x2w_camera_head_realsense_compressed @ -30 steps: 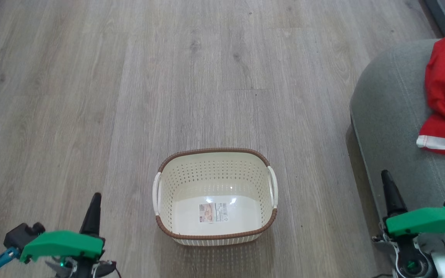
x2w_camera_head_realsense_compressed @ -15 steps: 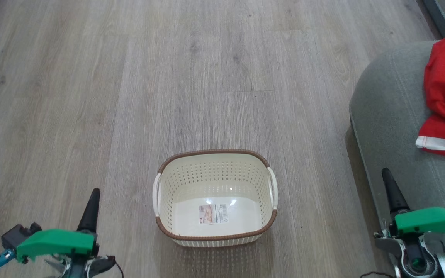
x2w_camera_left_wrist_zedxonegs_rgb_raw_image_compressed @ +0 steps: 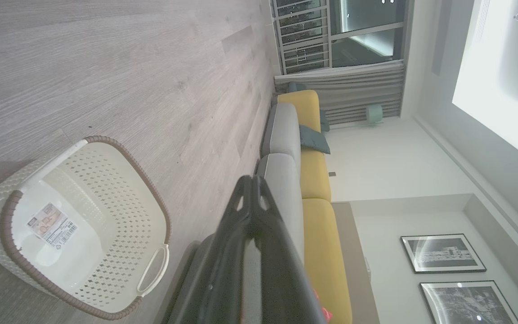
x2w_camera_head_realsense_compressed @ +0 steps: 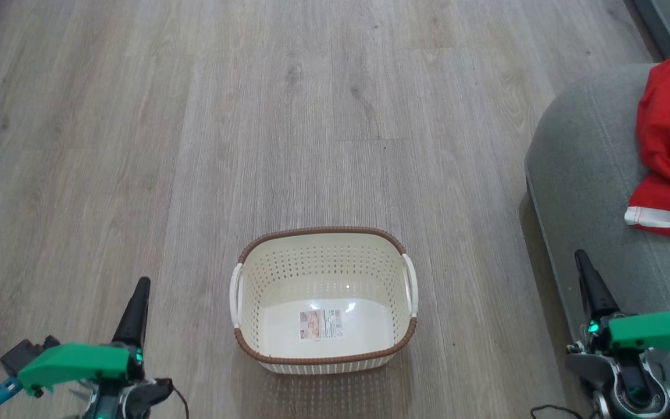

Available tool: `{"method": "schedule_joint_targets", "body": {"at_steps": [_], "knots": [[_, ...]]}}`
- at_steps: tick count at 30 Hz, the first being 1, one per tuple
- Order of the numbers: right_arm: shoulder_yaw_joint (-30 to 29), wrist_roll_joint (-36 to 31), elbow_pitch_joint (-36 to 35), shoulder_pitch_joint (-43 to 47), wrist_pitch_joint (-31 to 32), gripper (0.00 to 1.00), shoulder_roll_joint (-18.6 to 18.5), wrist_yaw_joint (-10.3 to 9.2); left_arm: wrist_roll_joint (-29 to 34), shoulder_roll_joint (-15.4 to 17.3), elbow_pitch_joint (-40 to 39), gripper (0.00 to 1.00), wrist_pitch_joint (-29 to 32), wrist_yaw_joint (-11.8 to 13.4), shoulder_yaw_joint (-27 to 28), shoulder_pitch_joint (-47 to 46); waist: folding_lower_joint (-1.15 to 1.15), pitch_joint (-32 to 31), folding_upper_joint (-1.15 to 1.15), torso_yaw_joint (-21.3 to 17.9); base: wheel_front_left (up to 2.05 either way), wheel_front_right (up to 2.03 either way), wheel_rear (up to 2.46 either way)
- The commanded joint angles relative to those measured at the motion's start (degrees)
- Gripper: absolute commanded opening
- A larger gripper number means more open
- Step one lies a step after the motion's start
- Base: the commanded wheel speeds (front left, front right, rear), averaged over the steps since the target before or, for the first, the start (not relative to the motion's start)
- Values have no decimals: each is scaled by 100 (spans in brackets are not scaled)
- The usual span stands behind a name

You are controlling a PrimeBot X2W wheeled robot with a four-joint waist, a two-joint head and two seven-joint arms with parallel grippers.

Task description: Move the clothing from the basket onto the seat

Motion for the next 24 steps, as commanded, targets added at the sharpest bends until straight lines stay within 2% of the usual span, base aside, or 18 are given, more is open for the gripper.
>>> {"method": "schedule_joint_targets", "body": {"at_steps": [1, 14, 24], "knots": [[82, 198, -251, -223, 69, 0, -6, -1, -175, 29, -230, 0, 69, -64, 201, -322, 0, -3, 0, 0, 0, 0, 0], [68, 1152, -335, -230, 288, 0, 0, -1, -998, 23, -336, 0, 288, -102, 268, -348, 0, -35, 0, -4, 0, 0, 0], [68, 1182, -337, -230, 294, 0, 1, -1, -1024, 22, -340, 0, 295, -103, 270, -349, 0, -36, 0, -4, 0, 0, 0]]}}
